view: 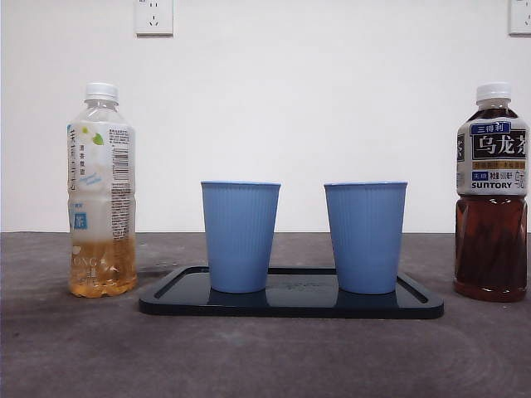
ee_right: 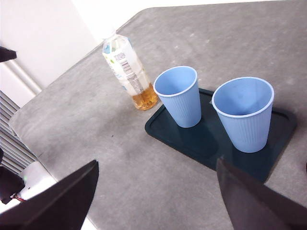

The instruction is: Pour the drink into the cup

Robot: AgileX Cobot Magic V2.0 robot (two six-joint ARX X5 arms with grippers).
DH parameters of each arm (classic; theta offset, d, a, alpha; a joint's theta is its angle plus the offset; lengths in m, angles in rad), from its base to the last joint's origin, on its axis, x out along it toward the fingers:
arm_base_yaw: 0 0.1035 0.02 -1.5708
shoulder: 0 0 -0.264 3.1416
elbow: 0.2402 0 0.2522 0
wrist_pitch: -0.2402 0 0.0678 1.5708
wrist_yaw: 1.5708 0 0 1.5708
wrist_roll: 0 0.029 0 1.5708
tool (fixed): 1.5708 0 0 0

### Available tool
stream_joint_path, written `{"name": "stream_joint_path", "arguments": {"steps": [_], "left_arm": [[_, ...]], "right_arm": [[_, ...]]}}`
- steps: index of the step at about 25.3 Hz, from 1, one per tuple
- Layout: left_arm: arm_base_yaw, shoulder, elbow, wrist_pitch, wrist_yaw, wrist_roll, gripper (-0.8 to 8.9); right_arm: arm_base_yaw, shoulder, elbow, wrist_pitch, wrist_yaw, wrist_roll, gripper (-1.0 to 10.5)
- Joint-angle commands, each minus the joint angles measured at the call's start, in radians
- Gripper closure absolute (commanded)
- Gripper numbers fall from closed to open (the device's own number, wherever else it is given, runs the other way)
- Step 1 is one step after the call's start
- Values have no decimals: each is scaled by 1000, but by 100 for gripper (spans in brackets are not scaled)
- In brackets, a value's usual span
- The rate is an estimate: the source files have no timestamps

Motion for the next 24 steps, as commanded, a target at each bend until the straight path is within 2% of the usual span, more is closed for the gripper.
{"name": "stream_joint_path", "arguments": {"steps": [1,3,4,5,6,24], "left_arm": [[-7,-16,18,5,5,-5,377],[-7,-23,18,2,5,-4,415],[-7,-24,18,0,5,-4,529],[-7,-23,18,-5,5,-2,783],[-7,-23,18,-5,5,0,784],[-7,-22,15,1,5,-8,798]], "right_arm": [[4,3,13,1,-5,-5,554],[4,3,13,1,-5,-5,555],[4,3,13,1,-5,-5,559],[4,3,13,-1,-5,-5,717],[4,3,13,-4,-5,-8,942],[4,3,13,-3,6,-9,931]]}}
